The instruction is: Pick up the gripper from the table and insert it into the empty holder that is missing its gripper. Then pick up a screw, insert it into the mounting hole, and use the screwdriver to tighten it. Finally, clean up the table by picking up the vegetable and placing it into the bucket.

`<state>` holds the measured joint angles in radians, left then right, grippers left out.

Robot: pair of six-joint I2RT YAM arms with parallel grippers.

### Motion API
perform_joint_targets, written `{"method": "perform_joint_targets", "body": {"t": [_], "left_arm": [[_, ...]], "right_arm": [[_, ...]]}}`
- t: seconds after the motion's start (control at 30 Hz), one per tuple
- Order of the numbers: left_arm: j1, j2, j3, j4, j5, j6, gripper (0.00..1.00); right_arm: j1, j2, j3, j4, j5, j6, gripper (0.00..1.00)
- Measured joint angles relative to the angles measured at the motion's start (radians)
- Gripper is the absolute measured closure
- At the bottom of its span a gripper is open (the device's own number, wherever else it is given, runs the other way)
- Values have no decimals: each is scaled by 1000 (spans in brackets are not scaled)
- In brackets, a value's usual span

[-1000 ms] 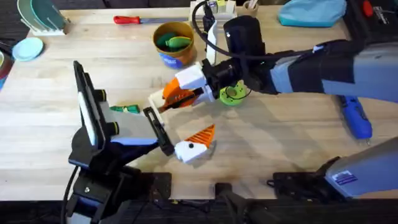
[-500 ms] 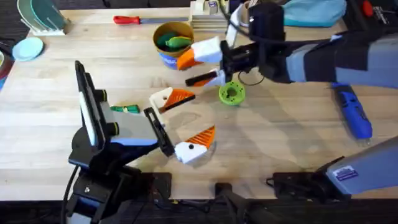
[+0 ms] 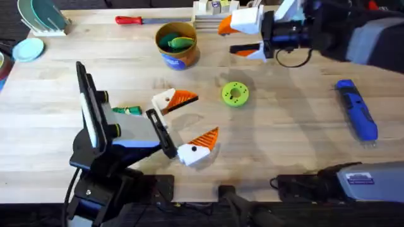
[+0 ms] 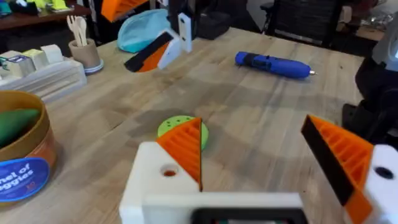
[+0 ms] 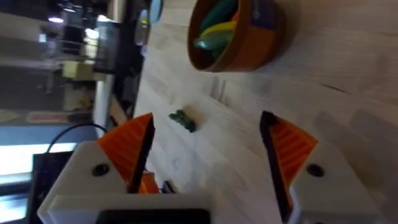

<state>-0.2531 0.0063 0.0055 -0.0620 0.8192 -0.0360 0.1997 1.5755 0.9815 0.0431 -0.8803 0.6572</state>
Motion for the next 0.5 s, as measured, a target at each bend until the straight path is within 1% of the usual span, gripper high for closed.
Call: {"method": "perform_joint_targets", "body": {"t": [0.1,0.17,0.23,0.3,0.4,0.47,0.5], "left_arm": [[0,0,0,0,0,0,9],[0,0,0,0,0,0,8],[0,0,0,0,0,1,8],[0,0,0,0,0,2,8],[0,0,0,0,0,2,8],[0,0,0,0,0,2,8],[0,0,0,0,0,2,8]], "right_arm": [[9,-79,57,-269,156,-155,51],[32,-125,91,-419,270,-259,49],[75,-162,114,-546,379,-359,49],[136,-186,123,-652,481,-439,50],[239,-183,124,-764,631,-518,53],[292,-162,124,-786,706,-549,90],[313,-148,124,-783,731,-560,126]]}}
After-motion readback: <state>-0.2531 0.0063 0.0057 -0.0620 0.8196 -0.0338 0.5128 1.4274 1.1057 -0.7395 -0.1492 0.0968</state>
